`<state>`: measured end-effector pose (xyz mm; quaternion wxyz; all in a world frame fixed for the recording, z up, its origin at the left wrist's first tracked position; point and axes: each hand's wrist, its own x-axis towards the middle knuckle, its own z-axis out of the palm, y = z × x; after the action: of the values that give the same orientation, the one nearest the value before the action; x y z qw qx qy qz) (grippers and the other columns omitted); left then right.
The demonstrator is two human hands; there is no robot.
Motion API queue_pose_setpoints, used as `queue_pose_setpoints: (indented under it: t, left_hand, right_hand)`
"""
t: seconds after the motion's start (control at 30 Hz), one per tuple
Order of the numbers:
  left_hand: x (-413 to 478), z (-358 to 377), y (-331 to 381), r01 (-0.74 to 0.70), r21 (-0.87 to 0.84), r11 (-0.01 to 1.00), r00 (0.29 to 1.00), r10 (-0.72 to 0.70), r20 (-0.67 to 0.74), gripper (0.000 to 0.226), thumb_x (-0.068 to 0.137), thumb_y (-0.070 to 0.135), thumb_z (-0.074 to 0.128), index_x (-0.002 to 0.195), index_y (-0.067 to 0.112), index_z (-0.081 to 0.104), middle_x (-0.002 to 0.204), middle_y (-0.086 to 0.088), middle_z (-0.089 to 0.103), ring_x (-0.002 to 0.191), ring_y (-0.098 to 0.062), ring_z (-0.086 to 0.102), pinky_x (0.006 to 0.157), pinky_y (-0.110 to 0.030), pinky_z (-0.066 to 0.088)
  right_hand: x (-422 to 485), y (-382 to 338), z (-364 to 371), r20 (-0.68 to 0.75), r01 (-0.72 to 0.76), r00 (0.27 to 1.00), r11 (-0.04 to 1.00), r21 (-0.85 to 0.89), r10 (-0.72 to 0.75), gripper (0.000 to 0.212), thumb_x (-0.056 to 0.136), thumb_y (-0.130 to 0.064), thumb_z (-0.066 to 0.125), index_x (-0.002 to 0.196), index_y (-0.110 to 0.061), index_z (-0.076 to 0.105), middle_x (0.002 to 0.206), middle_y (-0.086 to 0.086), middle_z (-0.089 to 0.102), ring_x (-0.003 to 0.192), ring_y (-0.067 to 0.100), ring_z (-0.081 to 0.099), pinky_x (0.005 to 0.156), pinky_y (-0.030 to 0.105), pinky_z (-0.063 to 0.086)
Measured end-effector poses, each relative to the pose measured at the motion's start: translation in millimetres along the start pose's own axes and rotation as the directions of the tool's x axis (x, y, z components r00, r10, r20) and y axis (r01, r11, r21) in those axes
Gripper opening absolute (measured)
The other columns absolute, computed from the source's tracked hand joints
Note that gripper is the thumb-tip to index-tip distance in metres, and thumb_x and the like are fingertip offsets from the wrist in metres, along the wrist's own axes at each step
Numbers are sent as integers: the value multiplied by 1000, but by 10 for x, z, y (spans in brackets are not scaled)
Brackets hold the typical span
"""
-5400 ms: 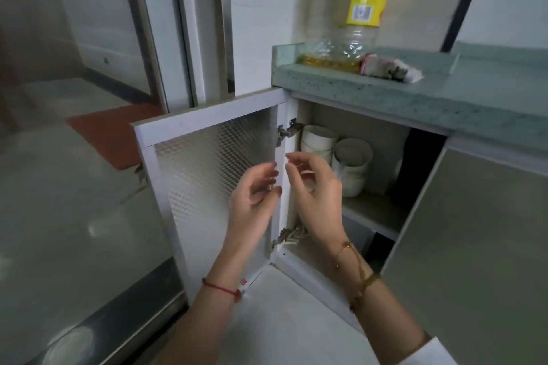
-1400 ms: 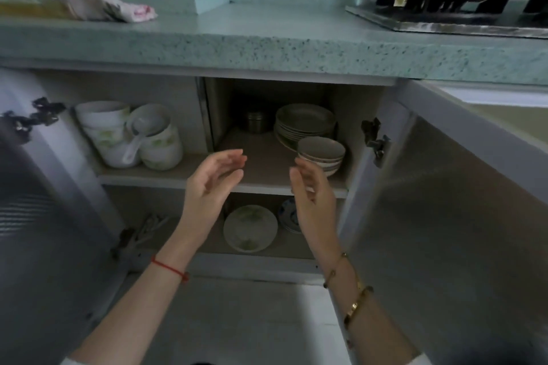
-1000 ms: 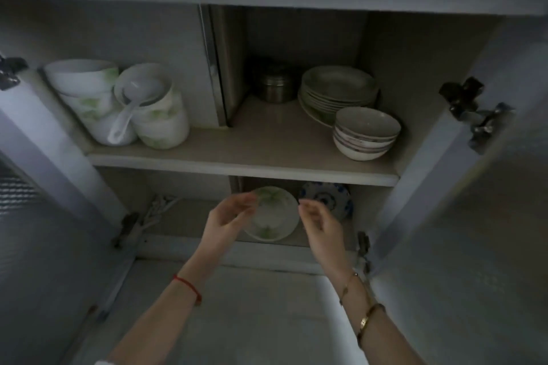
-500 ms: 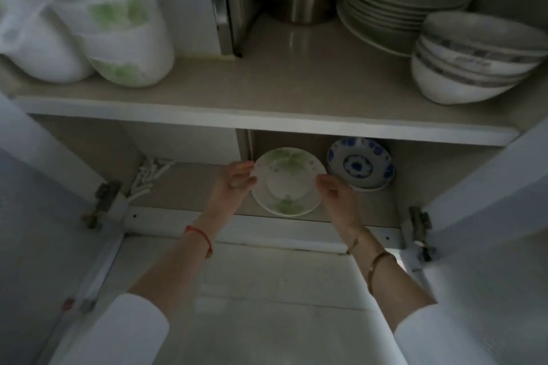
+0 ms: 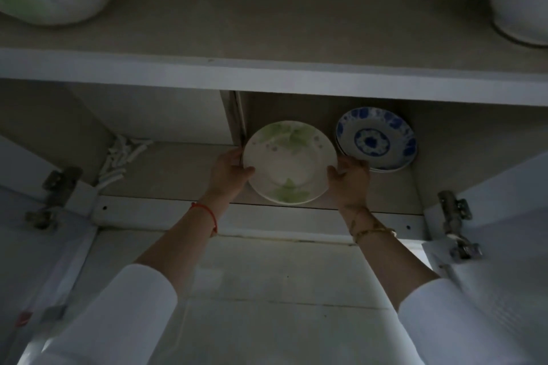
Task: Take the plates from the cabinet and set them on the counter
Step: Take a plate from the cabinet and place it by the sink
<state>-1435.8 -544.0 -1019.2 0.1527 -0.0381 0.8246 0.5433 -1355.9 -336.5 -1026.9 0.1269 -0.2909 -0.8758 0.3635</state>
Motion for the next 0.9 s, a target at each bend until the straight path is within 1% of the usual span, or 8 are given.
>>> queue_pose_setpoints:
  t: [0.1,0.17,0.37,0.53,0.7,0.77,0.83,0.9]
  left_hand:
    - [30,-1,-35,-19,32,999,1000,19,10,49,80,-8,66,127,6,64,113,-6,68,110,-29,63,97,-36,50]
    - [60,-28,-37,-10,58,998,1000,11,-3,51,77,-4,70,127,6,65,119,-14,70,112,-31,64,100,-40,51]
    - [126,-46,-69,1,83,997,999,2,-34,50,78,-10,69,126,2,65,121,-17,68,104,-24,63,77,-16,43]
    - [116,-18,-73,32,7,999,999,-32,-40,51,76,-16,65,125,-1,64,123,-22,67,116,-38,61,101,-42,50]
    - [66,-41,-57,66,-62,996,997,-68,-22,51,77,-19,61,125,-1,61,126,-24,64,120,-41,58,102,-55,48]
    - [6,-58,-49,62,-98,993,997,-65,-29,52,77,-22,58,125,-2,59,126,-25,62,120,-41,58,101,-54,49]
    - [-56,-90,-54,47,-143,989,998,-51,-25,53,76,-24,55,125,-4,58,125,-27,62,116,-41,59,95,-47,52]
    - [-144,-129,-50,43,-173,984,999,-46,-15,48,78,-21,55,121,1,59,115,-23,65,102,-33,62,77,-31,53]
  right_hand:
    - [-2,-3,18,-7,-25,1000,998,54,25,33,82,1,62,115,2,68,115,21,70,114,37,58,104,34,38]
    - [-7,-9,31,-25,-43,999,995,88,46,27,80,3,63,106,5,70,103,24,71,106,39,61,94,36,43]
    - [5,9,41,-37,-74,996,983,167,81,25,77,9,61,99,5,72,97,22,72,101,35,64,79,19,39]
    - [28,38,34,-39,-98,994,984,148,105,20,76,11,61,94,7,69,96,25,70,97,34,63,69,13,35]
    - [6,86,11,-13,-132,990,972,196,137,21,73,14,60,93,12,66,96,27,69,88,29,61,56,4,35]
    - [-47,69,-7,-14,-155,986,952,265,165,23,74,16,59,96,11,63,98,26,68,86,24,57,60,-3,36]
    - [-114,33,-35,7,-174,983,909,379,185,24,78,16,59,98,3,59,92,20,66,86,25,58,78,14,46]
    - [-193,-7,-92,31,-187,980,868,459,194,23,83,14,57,95,-4,49,81,4,58,82,21,55,79,28,44]
